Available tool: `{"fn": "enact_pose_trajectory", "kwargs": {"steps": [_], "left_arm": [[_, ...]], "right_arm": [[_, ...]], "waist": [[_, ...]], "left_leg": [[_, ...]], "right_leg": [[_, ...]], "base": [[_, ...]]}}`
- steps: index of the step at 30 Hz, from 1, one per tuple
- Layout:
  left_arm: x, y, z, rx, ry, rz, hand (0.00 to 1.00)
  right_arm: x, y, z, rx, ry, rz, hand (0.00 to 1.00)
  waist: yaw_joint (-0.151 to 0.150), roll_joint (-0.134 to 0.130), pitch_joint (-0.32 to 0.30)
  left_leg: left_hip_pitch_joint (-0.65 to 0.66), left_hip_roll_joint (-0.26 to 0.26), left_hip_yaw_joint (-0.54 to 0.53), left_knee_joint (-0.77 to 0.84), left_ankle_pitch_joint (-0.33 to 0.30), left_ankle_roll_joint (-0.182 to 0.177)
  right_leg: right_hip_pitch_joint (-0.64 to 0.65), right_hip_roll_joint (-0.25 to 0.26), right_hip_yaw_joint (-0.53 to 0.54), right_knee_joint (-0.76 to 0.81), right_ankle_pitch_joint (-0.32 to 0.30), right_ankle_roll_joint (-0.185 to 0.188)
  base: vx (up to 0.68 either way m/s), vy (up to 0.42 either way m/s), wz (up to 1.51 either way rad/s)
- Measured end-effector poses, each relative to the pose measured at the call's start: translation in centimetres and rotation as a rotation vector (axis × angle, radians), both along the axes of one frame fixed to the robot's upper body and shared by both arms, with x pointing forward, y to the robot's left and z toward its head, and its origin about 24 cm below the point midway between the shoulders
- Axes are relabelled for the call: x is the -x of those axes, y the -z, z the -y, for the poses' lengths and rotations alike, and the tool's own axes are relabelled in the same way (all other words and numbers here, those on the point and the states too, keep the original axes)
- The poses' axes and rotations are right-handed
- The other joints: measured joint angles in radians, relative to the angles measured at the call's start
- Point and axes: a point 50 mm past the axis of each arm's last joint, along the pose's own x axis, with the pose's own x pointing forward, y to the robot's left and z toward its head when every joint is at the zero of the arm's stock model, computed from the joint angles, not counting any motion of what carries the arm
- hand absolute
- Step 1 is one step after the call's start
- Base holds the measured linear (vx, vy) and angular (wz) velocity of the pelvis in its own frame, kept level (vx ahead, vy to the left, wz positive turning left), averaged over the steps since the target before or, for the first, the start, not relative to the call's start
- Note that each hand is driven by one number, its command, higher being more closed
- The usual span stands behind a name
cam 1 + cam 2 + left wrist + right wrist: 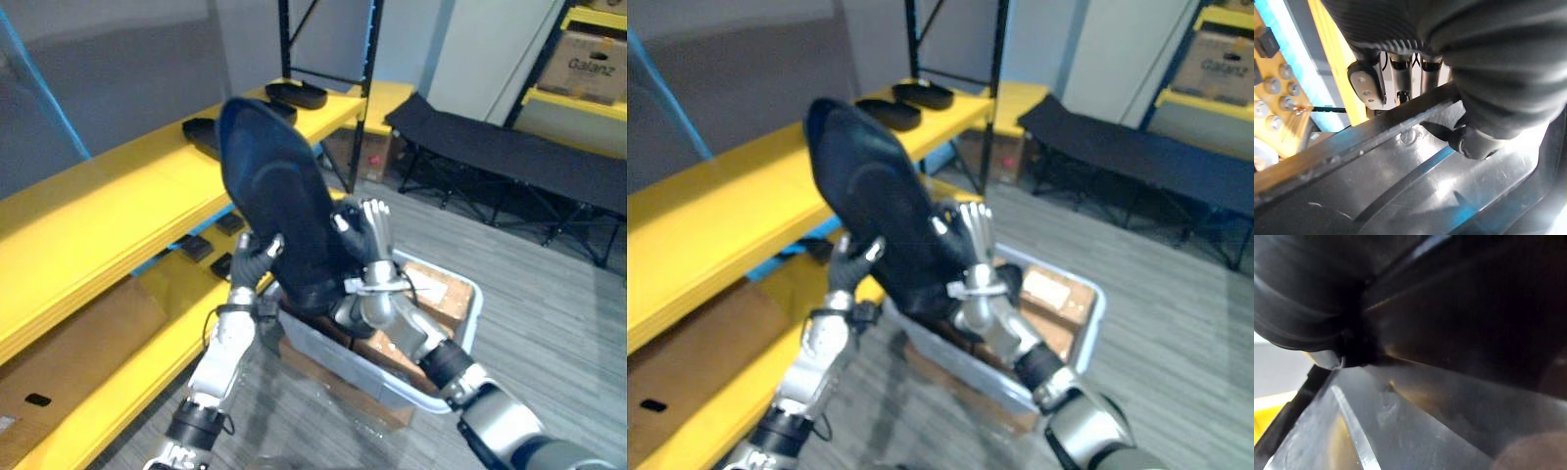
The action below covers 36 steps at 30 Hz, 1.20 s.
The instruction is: Walk over and take plastic housings, then place them on the shelf
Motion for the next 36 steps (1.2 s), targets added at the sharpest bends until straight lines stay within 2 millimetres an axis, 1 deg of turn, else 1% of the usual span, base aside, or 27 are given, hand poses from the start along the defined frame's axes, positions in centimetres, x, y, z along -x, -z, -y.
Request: {"fn": "enact_pose_trajectory", "kwargs": {"steps": [1,3,6,8,10,14,16,17,18,20,21,22,23,24,25,26,28,29,30,31,34,35,36], "left_arm": [[0.1,0.0,0.0,0.007,-0.002,0.003,1.00],[0.2,0.1,-0.2,0.023,-0.020,0.007,1.00],[0.4,0.2,-0.5,-0.001,-0.050,0.018,1.00],[0.4,0.3,-0.8,-0.013,-0.079,0.019,1.00],[0.4,0.1,-1.3,-0.034,-0.107,0.030,1.00],[0.5,-0.9,-2.2,-0.081,-0.156,0.081,1.00],[0.6,-1.4,-2.3,-0.085,-0.181,0.106,1.00],[0.8,-1.9,-2.5,-0.096,-0.208,0.133,1.00],[0.8,-2.2,-2.7,-0.097,-0.225,0.149,1.00],[1.1,-3.3,-3.7,-0.135,-0.312,0.210,1.00],[1.1,-3.4,-3.9,-0.146,-0.335,0.218,1.00],[1.2,-3.6,-4.4,-0.170,-0.381,0.229,1.00],[1.3,-3.5,-5.3,-0.192,-0.453,0.225,1.00],[1.3,-3.4,-5.9,-0.204,-0.498,0.219,1.00],[1.4,-3.0,-7.1,-0.239,-0.585,0.197,1.00],[1.5,-2.7,-7.9,-0.259,-0.641,0.182,1.00],[1.9,-2.4,-8.9,-0.314,-0.732,0.166,1.00],[3.0,-1.8,-10.6,-0.392,-0.849,0.151,1.00],[3.0,-1.9,-10.8,-0.400,-0.863,0.155,1.00],[3.1,-1.9,-10.9,-0.400,-0.865,0.156,1.00],[3.1,-2.0,-10.8,-0.412,-0.866,0.161,1.00],[3.1,-2.0,-10.8,-0.427,-0.869,0.167,1.00],[3.2,-2.0,-11.0,-0.427,-0.885,0.166,1.00]], "right_arm": [[0.0,0.1,0.0,-0.010,-0.016,-0.012,0.00],[0.1,0.0,-0.4,-0.014,-0.043,-0.024,0.00],[0.2,0.1,-0.7,-0.015,-0.088,-0.053,0.00],[0.1,0.1,-1.0,-0.033,-0.141,-0.107,0.00],[0.0,0.2,-1.2,-0.033,-0.182,-0.146,0.00],[0.1,0.1,-1.4,-0.043,-0.248,-0.184,0.00],[0.2,-0.6,-1.5,-0.072,-0.284,-0.187,0.00],[0.3,-1.5,-1.4,-0.089,-0.318,-0.176,0.00],[0.4,-1.9,-1.4,-0.088,-0.338,-0.171,0.00],[0.9,-3.6,-1.6,-0.079,-0.432,-0.142,0.00],[1.1,-3.9,-1.7,-0.068,-0.459,-0.136,0.00],[1.5,-4.7,-1.9,-0.057,-0.507,-0.121,0.00],[1.9,-6.1,-1.7,-0.094,-0.551,-0.081,0.00],[2.2,-7.1,-1.4,-0.121,-0.568,-0.047,0.00],[2.6,-9.2,-0.4,-0.177,-0.583,0.030,0.00],[2.8,-10.9,0.7,-0.212,-0.579,0.095,0.00],[3.1,-13.5,2.9,-0.267,-0.562,0.194,0.00],[4.8,-15.5,7.2,-0.341,-0.533,0.347,0.00],[4.9,-15.3,7.4,-0.331,-0.529,0.345,0.00],[4.9,-15.2,7.4,-0.328,-0.528,0.340,0.00],[4.9,-13.9,8.2,-0.336,-0.490,0.305,0.00],[5.2,-12.9,9.4,-0.352,-0.439,0.285,0.00],[5.7,-11.2,11.4,-0.381,-0.349,0.252,0.00]], "waist": [[0.000,0.000,0.000],[0.000,0.000,0.000],[0.001,-0.001,0.000],[0.001,-0.002,-0.001],[0.001,-0.002,-0.001],[0.001,-0.003,-0.002],[0.001,-0.003,-0.002],[0.000,-0.003,-0.002],[0.000,-0.003,-0.002],[-0.001,-0.003,-0.002],[-0.001,-0.003,-0.002],[0.000,-0.005,-0.003],[-0.001,-0.008,-0.005],[-0.003,-0.008,-0.005],[-0.008,-0.010,-0.006],[-0.012,-0.012,-0.008],[-0.018,-0.018,-0.012],[-0.034,-0.024,-0.016],[-0.047,-0.023,-0.016],[-0.054,-0.022,-0.016],[-0.062,-0.025,-0.018],[-0.059,-0.028,-0.021],[-0.058,-0.030,-0.022]], "left_leg": [[0.000,-0.001,0.001,0.000,0.000,0.000],[0.003,-0.001,0.006,-0.002,0.000,0.000],[0.002,0.002,0.006,-0.003,0.000,0.000],[0.004,-0.001,0.008,-0.005,0.000,0.000],[0.009,-0.001,0.012,-0.010,0.000,0.000],[0.016,0.000,0.017,-0.014,0.000,0.000],[0.017,0.000,0.018,-0.016,0.000,0.000],[0.018,0.001,0.019,-0.018,0.000,0.000],[0.019,0.001,0.020,-0.018,0.000,0.000],[0.027,0.004,0.025,-0.027,0.001,-0.001],[0.031,0.005,0.029,-0.030,0.001,-0.001],[0.036,0.007,0.037,-0.031,0.001,-0.001],[0.037,0.009,0.046,-0.032,0.000,-0.001],[0.037,0.010,0.048,-0.032,0.000,-0.001],[0.037,0.012,0.049,-0.033,0.000,-0.001],[0.037,0.013,0.051,-0.033,0.000,-0.001],[0.037,0.016,0.054,-0.034,0.000,-0.001],[0.054,0.021,0.092,-0.044,-0.003,-0.004],[0.054,0.022,0.095,-0.044,-0.003,-0.004],[0.054,0.022,0.095,-0.044,-0.004,-0.004],[0.056,0.030,0.104,-0.044,-0.008,-0.010],[0.053,0.033,0.106,-0.044,-0.009,-0.011],[0.052,0.034,0.108,-0.047,-0.010,-0.012]], "right_leg": [[0.000,0.000,-0.001,0.000,0.000,0.000],[-0.001,0.001,-0.001,0.000,0.000,0.000],[-0.001,0.001,0.001,0.000,0.000,0.000],[-0.002,0.002,-0.001,0.000,-0.001,-0.001],[-0.001,0.002,0.001,0.000,-0.001,-0.001],[0.000,0.003,0.002,0.000,-0.004,-0.005],[-0.001,0.004,0.002,0.000,-0.005,-0.006],[-0.001,0.004,0.003,0.000,-0.005,-0.006],[-0.001,0.005,0.003,0.000,-0.005,-0.006],[-0.001,0.007,0.008,0.000,-0.005,-0.006],[0.000,0.008,0.011,0.000,-0.005,-0.006],[0.000,0.010,0.018,0.000,-0.005,-0.006],[-0.005,0.012,0.027,0.000,-0.005,-0.006],[-0.007,0.013,0.030,0.000,-0.005,-0.006],[-0.008,0.014,0.031,0.000,-0.006,-0.008],[-0.009,0.016,0.032,0.000,-0.007,-0.008],[-0.012,0.019,0.035,0.000,-0.008,-0.010],[-0.019,0.022,0.066,0.000,-0.009,-0.011],[-0.020,0.022,0.068,0.000,-0.009,-0.013],[-0.020,0.022,0.068,0.000,-0.010,-0.013],[-0.027,0.033,0.081,0.000,-0.014,-0.017],[-0.031,0.035,0.082,0.000,-0.015,-0.017],[-0.035,0.035,0.084,0.000,-0.016,-0.016]], "base": [[0.00,0.000,0.00],[0.00,-0.003,-0.05],[0.00,-0.002,-0.01],[0.00,0.002,-0.02],[0.01,-0.001,-0.06],[0.01,-0.004,-0.03],[0.00,0.000,0.00],[0.00,0.000,0.00],[0.01,-0.021,-0.03],[0.01,-0.024,-0.07],[0.01,-0.021,-0.14],[0.01,-0.013,-0.19],[0.00,-0.011,-0.19],[0.00,-0.010,-0.13],[0.00,-0.013,-0.06],[0.00,-0.016,-0.04],[0.00,-0.007,-0.21],[0.01,0.011,-0.39],[0.02,0.017,-0.36],[0.00,0.004,-0.05],[0.00,-0.033,-0.09],[0.03,-0.021,-0.07],[0.05,-0.005,-0.13]]}}
